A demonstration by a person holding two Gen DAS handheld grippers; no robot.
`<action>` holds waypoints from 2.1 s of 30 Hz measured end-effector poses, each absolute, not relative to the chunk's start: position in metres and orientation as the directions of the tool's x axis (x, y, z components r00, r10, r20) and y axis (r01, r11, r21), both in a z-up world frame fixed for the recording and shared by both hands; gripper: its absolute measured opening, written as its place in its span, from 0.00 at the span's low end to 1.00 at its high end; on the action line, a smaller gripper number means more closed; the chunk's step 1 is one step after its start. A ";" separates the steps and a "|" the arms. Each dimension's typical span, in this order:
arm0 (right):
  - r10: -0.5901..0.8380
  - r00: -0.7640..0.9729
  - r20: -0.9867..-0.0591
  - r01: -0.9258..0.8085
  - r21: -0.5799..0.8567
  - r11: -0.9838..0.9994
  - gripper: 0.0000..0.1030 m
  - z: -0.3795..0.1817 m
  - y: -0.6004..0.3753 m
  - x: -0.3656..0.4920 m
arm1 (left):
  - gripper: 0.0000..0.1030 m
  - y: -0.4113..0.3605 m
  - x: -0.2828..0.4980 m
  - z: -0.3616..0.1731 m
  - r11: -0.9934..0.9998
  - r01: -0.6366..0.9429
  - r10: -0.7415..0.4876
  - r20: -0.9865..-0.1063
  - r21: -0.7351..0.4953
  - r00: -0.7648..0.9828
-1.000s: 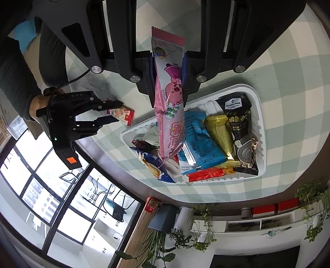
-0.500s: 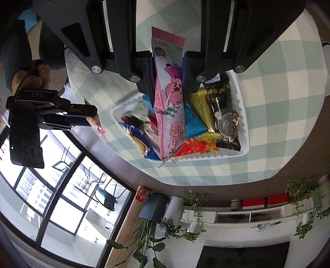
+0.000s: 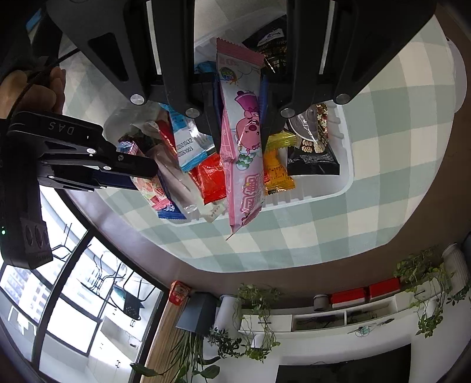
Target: Organize snacks
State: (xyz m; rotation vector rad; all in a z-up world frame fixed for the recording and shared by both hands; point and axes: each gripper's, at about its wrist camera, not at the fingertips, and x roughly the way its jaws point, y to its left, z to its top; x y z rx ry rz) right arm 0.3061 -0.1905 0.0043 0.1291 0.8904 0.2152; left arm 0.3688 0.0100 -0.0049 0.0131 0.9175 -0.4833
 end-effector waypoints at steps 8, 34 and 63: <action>0.210 0.582 -0.786 -0.123 0.170 0.978 0.33 -0.018 -0.184 0.321 | 0.18 0.008 0.378 -0.025 0.896 0.401 -0.388 -0.774 -0.190 0.501; 0.187 0.599 -0.779 -0.107 0.153 0.982 0.44 -0.018 -0.184 0.312 | 0.55 0.009 0.366 -0.019 0.899 0.398 -0.389 -0.752 -0.184 0.532; 0.131 0.904 -0.406 -0.071 0.160 0.985 0.89 0.071 -0.193 0.150 | 0.99 0.023 0.171 0.066 0.977 0.215 -0.183 -0.491 0.008 0.851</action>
